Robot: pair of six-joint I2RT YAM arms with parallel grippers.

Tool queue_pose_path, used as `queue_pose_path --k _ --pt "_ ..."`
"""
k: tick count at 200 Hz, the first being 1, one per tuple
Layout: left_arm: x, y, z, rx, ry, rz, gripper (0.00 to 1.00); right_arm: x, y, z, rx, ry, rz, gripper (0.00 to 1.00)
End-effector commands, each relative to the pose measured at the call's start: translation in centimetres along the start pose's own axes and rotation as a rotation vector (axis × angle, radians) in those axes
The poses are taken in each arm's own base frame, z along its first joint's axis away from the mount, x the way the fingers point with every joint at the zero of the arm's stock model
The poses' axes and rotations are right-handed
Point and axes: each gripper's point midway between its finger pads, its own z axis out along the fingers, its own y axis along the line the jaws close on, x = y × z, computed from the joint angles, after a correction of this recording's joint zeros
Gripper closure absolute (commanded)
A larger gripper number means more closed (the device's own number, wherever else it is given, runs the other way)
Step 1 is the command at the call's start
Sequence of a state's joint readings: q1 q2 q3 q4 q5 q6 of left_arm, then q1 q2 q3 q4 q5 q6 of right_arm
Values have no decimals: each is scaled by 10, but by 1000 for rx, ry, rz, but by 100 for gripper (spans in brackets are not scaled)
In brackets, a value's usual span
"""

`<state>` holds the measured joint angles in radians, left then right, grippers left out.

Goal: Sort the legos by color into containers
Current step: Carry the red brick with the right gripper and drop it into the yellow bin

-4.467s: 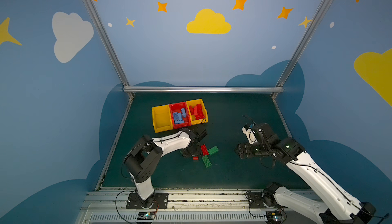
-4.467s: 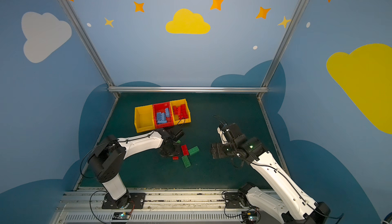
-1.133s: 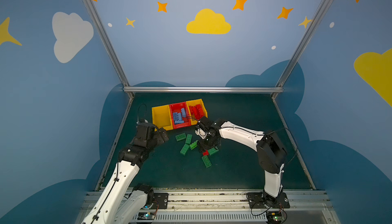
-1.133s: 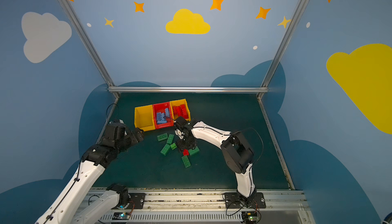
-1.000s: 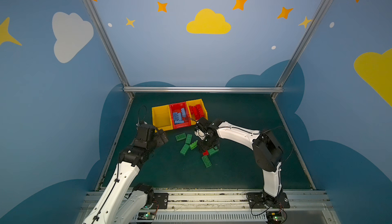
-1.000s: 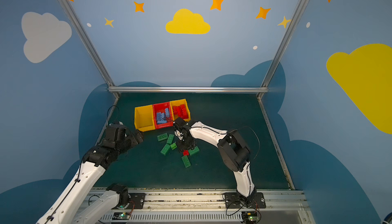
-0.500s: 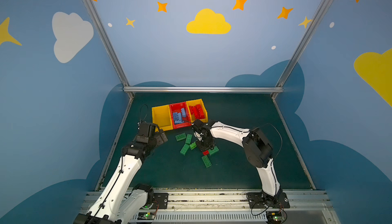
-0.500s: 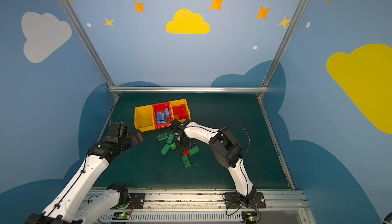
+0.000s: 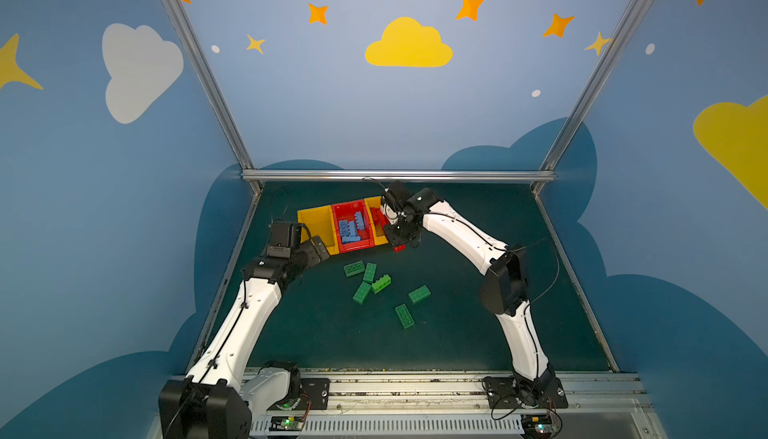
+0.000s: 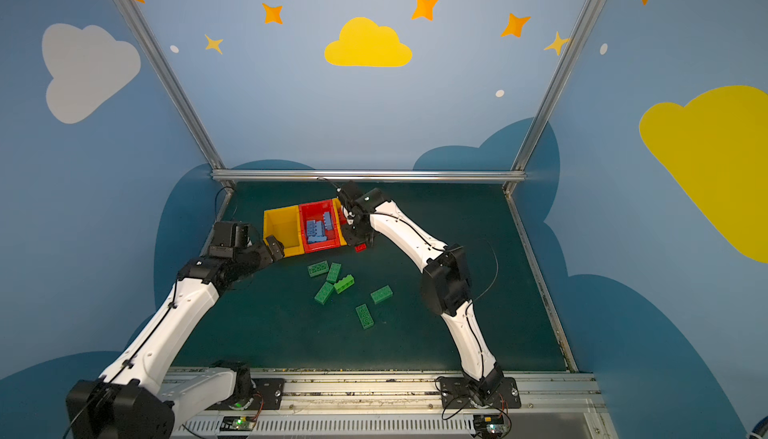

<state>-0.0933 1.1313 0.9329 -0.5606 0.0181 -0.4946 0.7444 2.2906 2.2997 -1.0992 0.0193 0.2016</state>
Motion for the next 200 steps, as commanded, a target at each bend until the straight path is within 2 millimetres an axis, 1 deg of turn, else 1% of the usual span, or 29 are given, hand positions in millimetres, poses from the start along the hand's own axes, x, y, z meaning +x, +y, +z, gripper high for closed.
queue_pose_path --k 1,27,53,108,133,151,160,175,182,189,200 --pt "-10 -10 -1 36 -14 -2 0 1 -20 25 27 63 -22 78" --pt "-11 -8 1 17 -8 2 0 -29 -26 36 4 -37 -15 78" --pt "-10 -4 1 1 0 2 0 -53 -24 44 -42 -127 -14 77" --pt "-17 -4 -3 -16 7 9 0 -84 -15 48 -101 -244 -15 74" --pt "-18 -3 -8 -25 5 17 0 -98 -13 55 -127 -293 -17 73" --pt "-19 -1 -11 -31 0 21 0 -104 -14 66 -133 -306 -10 70" --pt "-19 -2 -12 -30 1 23 0 -105 -13 71 -142 -308 -7 62" --pt "-19 -3 -13 -26 6 21 0 -106 -16 75 -142 -308 -2 36" --pt "-18 -4 -13 -21 7 19 0 -108 -16 73 -141 -313 -1 27" --pt "-19 -4 -14 -20 7 18 0 -110 -16 67 -141 -325 -2 22" --pt "-18 -4 -13 -17 8 10 0 -113 -18 57 -134 -340 -5 18"
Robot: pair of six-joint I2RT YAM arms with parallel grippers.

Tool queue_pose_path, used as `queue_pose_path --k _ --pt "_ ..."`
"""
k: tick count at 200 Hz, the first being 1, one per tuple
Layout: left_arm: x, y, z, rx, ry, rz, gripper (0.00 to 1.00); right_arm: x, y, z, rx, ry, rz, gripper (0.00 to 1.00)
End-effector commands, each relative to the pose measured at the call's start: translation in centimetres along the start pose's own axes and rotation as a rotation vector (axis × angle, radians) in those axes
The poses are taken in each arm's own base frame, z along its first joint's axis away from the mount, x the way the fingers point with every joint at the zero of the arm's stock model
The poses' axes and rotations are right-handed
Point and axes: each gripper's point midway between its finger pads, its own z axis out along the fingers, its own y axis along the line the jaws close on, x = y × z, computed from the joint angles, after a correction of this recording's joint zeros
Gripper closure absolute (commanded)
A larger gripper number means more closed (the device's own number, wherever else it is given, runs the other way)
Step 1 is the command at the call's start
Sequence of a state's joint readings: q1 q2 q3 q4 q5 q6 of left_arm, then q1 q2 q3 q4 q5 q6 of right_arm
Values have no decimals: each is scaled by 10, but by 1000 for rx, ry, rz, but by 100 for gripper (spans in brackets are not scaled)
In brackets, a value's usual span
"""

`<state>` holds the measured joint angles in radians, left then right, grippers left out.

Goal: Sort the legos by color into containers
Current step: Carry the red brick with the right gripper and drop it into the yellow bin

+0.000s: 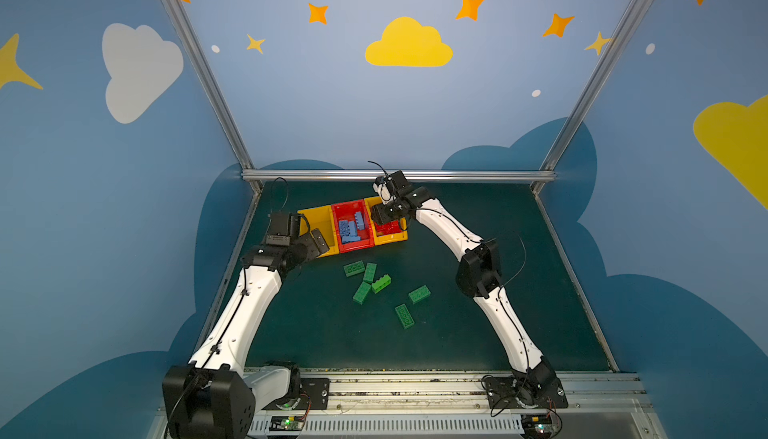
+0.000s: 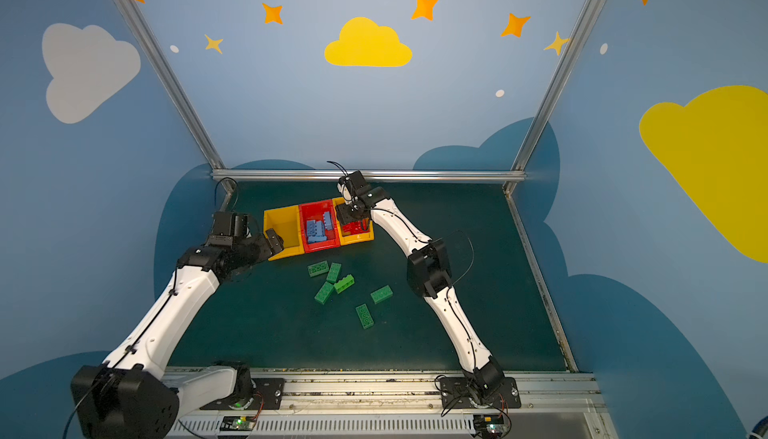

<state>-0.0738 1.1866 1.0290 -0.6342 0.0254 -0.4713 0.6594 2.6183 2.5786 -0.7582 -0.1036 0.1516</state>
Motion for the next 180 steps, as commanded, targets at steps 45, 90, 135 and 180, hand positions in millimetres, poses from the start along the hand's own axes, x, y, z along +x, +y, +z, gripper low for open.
queue_pose_path --k 45,90,135,180 --pt "8 -11 -3 79 36 -27 0 -33 3 -71 28 -88 -56 13" --pt "37 -17 5 107 113 1 0 -14 8 -125 35 -53 -59 11" --pt "81 -21 22 23 224 262 0 46 19 -181 6 74 -23 9" --pt "99 -17 47 -70 306 445 1 117 24 -233 -11 137 32 5"
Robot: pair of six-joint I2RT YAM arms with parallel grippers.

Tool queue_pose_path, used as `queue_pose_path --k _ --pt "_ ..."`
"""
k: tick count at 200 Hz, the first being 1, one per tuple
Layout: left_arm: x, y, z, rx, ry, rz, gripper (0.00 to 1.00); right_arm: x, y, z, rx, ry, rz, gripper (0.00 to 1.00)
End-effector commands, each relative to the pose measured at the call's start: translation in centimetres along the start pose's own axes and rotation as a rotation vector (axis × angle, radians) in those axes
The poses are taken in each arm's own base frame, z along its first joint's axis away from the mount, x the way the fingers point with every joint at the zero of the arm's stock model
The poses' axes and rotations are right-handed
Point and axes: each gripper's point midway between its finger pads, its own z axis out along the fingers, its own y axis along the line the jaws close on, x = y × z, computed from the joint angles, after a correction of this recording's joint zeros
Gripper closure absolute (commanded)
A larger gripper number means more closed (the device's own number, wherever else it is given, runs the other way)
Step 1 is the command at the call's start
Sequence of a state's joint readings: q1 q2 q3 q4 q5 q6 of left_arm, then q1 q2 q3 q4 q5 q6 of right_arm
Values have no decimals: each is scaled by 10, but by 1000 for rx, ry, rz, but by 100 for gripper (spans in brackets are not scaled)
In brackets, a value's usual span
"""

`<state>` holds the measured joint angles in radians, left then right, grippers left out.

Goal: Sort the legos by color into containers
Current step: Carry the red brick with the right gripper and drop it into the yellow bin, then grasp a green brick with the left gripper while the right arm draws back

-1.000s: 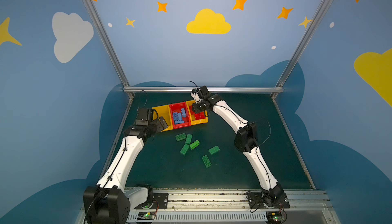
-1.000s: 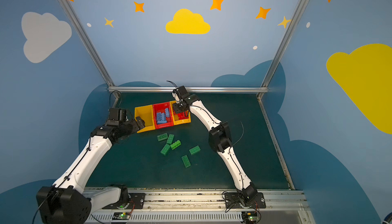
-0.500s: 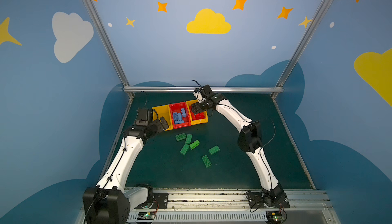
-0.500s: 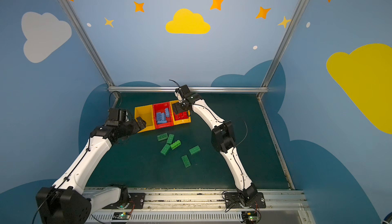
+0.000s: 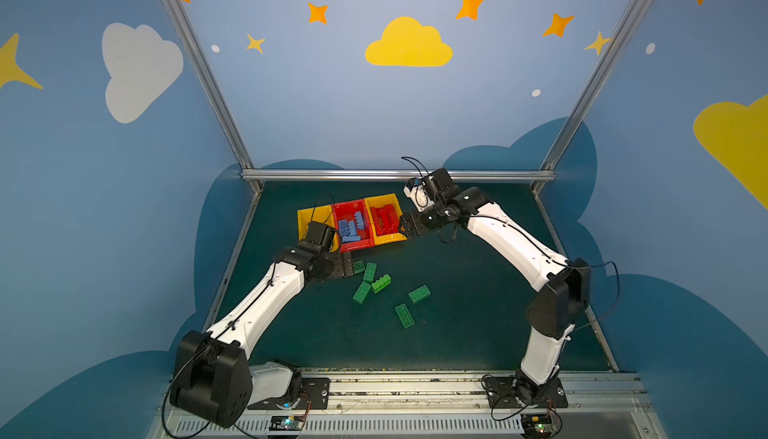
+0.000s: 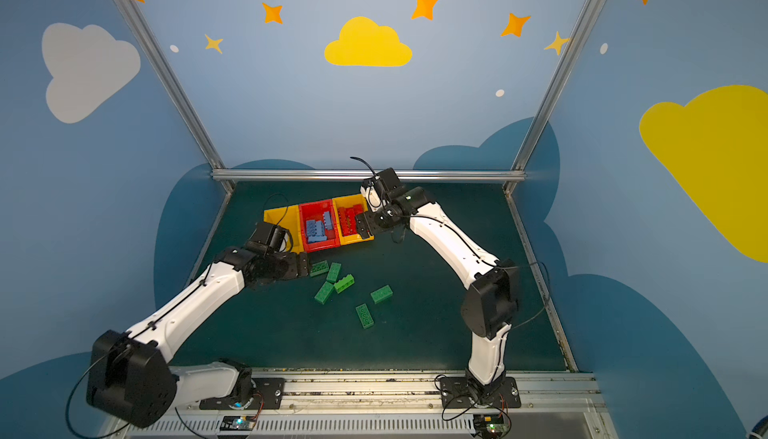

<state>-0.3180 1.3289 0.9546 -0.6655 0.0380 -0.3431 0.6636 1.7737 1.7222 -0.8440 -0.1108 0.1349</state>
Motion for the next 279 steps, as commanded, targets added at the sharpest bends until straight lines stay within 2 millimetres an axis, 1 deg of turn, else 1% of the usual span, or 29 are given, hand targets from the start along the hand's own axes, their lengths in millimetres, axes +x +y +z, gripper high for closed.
queue_pose_path --k 1,24,46,70,90,108,131,160,171,205,232,248,279 --pt "0 10 7 -83 38 99 1 37 5 -25 -17 40 39 5" --pt "-1 11 26 -112 89 142 3 61 4 -44 -13 34 61 5" --pt "-7 7 42 -120 118 190 5 76 -1 -59 7 11 79 5" --pt "-13 1 61 -112 144 246 5 87 -9 -74 40 -18 90 5" --pt "-14 -2 78 -105 183 297 7 94 -17 -85 80 -35 101 5" --pt "-17 -6 89 -97 198 326 7 99 -26 -95 119 -54 117 5" --pt "-20 -12 100 -74 211 353 8 105 -34 -103 146 -68 145 5" --pt "-25 -22 110 -39 222 379 10 112 -40 -107 165 -68 176 5" --pt "-29 -23 112 -35 221 386 10 113 -43 -108 171 -68 185 5" --pt "-29 -30 119 -6 241 399 13 116 -47 -112 188 -67 207 5" --pt "-22 -31 121 -5 266 391 20 117 -50 -116 201 -71 220 5" --pt "-15 -31 121 -11 277 397 26 119 -51 -118 206 -77 229 5" --pt "-7 -27 120 -23 296 381 48 122 -52 -121 210 -85 245 5"
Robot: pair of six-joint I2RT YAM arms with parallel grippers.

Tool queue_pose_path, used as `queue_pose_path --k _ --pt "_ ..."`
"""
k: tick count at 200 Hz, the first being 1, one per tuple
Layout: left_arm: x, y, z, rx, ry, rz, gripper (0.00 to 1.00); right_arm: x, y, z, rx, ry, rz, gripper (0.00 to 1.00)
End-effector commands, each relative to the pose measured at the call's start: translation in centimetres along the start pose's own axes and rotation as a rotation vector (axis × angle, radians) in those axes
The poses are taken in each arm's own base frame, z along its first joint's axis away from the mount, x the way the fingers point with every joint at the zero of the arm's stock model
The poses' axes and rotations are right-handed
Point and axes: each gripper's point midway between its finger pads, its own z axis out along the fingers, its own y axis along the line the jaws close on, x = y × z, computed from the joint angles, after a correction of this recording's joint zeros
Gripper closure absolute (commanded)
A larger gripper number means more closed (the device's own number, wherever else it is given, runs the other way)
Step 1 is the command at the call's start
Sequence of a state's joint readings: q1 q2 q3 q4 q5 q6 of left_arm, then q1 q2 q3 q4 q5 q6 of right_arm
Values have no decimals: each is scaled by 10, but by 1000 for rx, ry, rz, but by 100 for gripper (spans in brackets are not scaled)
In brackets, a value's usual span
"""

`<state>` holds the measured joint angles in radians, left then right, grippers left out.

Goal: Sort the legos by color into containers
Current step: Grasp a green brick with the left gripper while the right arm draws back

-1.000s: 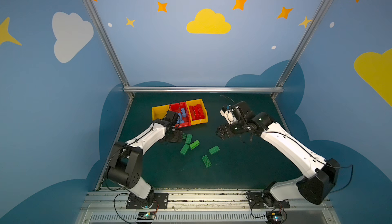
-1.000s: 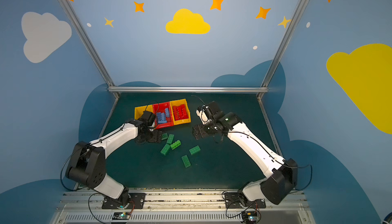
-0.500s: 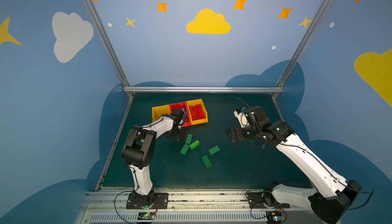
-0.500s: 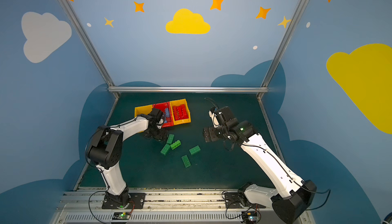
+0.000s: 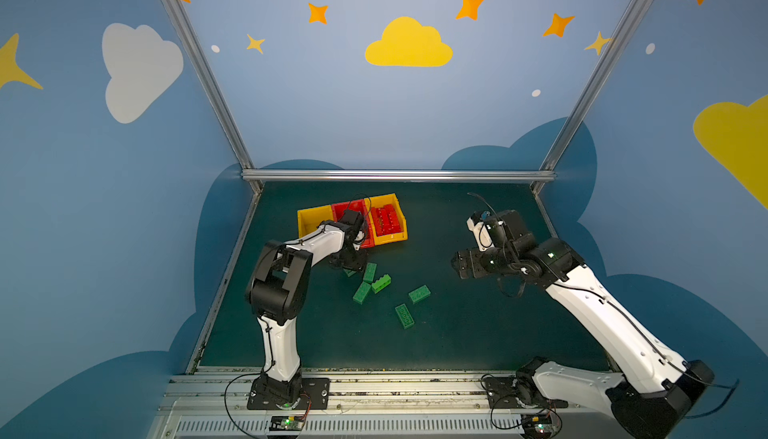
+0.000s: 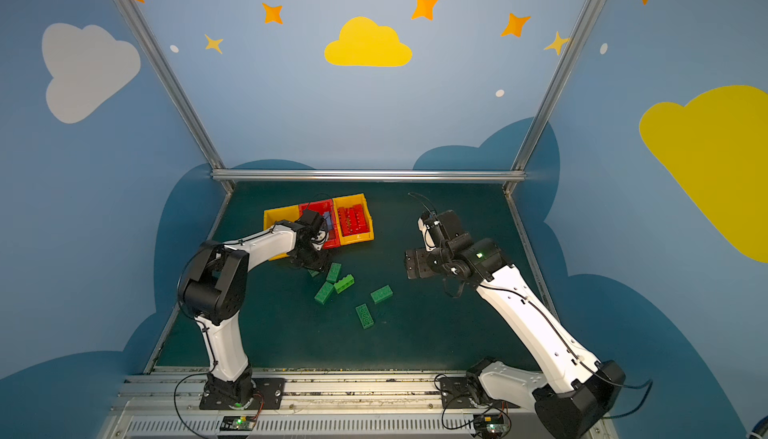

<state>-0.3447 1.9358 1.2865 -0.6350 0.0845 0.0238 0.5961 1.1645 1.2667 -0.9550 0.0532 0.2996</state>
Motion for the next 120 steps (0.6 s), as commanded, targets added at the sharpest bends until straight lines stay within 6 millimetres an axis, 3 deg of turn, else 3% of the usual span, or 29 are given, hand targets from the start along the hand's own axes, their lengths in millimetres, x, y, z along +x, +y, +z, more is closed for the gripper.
queue_pose_path --k 1,41,67,82,120 --pt "15 -1 3 2 45 -4 48 8 -7 -5 23 3 27 5" --pt "21 -3 -1 6 53 -36 69 13 -9 -9 22 -3 42 5" --pt "25 -2 -10 -5 42 -74 71 15 -9 -12 16 -7 41 5" --pt "26 -1 -22 -14 27 -98 75 15 -8 -13 7 -4 38 5" --pt "18 11 -68 -54 -63 -186 74 9 1 -17 -33 -8 23 5"
